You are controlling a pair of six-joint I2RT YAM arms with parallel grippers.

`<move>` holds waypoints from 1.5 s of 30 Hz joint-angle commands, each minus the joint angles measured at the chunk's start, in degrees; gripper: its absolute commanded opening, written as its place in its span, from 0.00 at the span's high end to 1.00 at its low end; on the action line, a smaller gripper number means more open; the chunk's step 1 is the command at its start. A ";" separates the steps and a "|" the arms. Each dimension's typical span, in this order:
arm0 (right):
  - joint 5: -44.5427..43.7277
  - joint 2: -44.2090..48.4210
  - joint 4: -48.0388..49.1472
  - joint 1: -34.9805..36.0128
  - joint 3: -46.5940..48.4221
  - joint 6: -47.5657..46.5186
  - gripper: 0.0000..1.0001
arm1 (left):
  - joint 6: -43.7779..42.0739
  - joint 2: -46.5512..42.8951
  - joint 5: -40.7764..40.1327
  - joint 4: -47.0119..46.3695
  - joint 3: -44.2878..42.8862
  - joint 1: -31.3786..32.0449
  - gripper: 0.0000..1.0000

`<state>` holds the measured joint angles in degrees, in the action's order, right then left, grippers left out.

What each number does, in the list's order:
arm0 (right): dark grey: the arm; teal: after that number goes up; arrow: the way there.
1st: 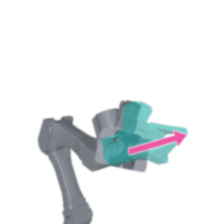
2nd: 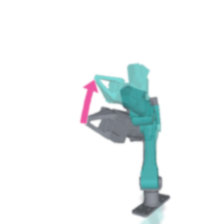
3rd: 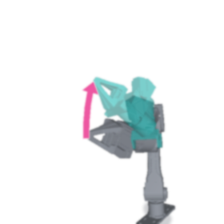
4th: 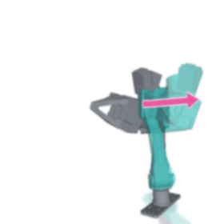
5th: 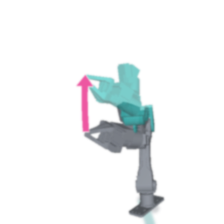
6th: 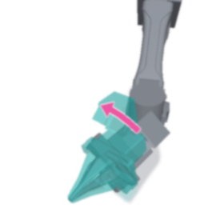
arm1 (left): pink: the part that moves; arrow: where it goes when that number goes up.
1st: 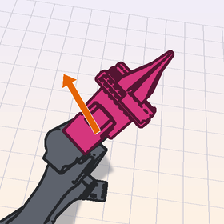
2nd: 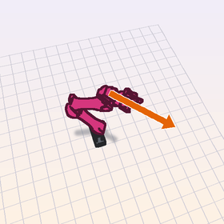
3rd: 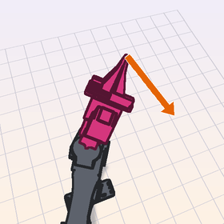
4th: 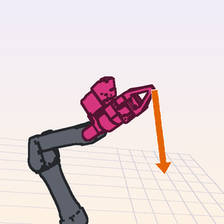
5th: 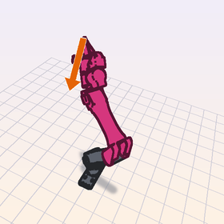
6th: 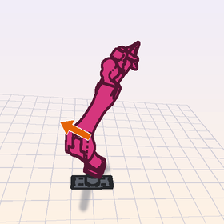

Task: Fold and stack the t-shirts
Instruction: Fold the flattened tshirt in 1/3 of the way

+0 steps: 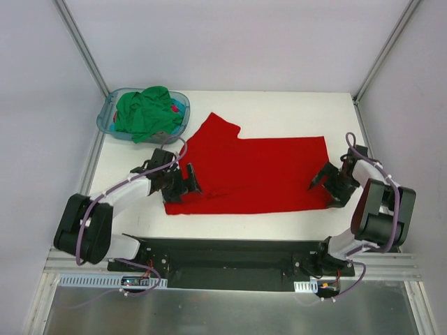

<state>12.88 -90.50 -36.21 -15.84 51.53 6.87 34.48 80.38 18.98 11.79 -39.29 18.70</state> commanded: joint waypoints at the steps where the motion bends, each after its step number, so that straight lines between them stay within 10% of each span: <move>1: -1.37 9.26 -2.46 -0.69 -6.95 0.34 0.04 | 2.78 -8.81 -4.83 10.26 5.53 -0.07 0.01; 8: 1.43 20.18 -2.30 -0.51 -8.99 -1.69 0.04 | 3.67 -19.02 -3.43 12.20 1.59 2.04 0.01; 16: 5.31 21.68 0.52 0.28 -10.22 -2.92 0.04 | 3.93 -11.05 -8.87 12.20 -6.85 12.84 0.03; 45: 5.48 20.19 1.14 0.45 -10.04 -3.09 0.04 | 0.68 12.52 -8.70 11.41 -19.15 17.34 1.00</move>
<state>17.32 -70.17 -35.55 -15.70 41.32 4.82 37.52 91.72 10.11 23.05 -54.94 35.33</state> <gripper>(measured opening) 0.960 0.009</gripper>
